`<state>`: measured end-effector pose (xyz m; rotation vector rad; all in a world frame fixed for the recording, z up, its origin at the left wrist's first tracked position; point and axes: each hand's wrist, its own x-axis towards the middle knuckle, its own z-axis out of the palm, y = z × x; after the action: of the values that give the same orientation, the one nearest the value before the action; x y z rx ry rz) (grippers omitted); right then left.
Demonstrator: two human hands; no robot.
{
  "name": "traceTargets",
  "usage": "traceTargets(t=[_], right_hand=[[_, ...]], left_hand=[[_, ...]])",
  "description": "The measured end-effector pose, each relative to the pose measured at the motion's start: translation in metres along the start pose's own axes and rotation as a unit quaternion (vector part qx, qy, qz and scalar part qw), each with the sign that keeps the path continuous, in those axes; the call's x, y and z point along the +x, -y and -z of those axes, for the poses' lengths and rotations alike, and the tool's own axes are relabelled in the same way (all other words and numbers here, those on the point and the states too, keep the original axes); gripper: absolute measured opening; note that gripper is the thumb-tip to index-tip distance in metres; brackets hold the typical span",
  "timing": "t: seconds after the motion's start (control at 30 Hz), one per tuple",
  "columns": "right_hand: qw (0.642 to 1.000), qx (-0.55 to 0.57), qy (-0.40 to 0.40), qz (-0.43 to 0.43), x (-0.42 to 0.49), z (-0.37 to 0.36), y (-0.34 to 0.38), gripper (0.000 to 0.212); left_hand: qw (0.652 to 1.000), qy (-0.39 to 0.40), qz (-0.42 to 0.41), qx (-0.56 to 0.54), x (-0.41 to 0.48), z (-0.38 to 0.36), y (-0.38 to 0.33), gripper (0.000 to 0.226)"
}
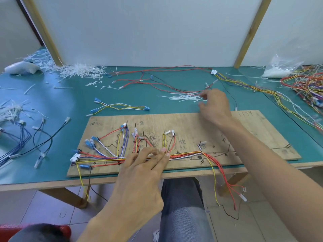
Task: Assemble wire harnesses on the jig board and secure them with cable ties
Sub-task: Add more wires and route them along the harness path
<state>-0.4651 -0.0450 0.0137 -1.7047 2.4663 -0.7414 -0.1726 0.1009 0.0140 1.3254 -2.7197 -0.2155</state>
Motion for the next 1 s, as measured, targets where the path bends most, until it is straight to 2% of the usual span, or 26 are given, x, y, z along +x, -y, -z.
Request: traceTargets(t=[0.1,0.27,0.4,0.57,0.77,0.9,1.0], right_hand=[[0.997,-0.08,0.002,-0.017,0.03,-0.011,-0.015,0.03],[0.997,-0.077,0.009,-0.012,0.047,-0.014,-0.028,0.001],[0.996,-0.087,0.032,0.021,0.055,-0.013,-0.034,0.009],[0.99,-0.124,0.04,0.054,0.058,-0.011,-0.035,0.005],[0.972,-0.207,0.061,0.091,0.052,-0.004,-0.031,0.011],[0.968,-0.224,0.018,0.112,0.039,0.012,-0.03,0.023],[0.976,-0.166,-0.014,0.141,0.023,0.035,-0.022,0.023]], left_hand=[[1.0,0.003,0.005,-0.004,0.001,0.001,-0.001,0.079],[1.0,0.007,0.001,-0.01,0.001,0.001,0.0,0.079],[1.0,0.009,0.002,-0.014,0.002,0.0,0.001,0.079],[1.0,0.009,0.011,-0.01,0.001,-0.002,0.0,0.08],[1.0,0.0,0.002,0.001,0.0,0.002,-0.001,0.079],[1.0,-0.001,0.006,0.004,-0.004,0.003,0.001,0.081],[1.0,0.029,0.003,-0.004,-0.008,-0.004,0.001,0.093]])
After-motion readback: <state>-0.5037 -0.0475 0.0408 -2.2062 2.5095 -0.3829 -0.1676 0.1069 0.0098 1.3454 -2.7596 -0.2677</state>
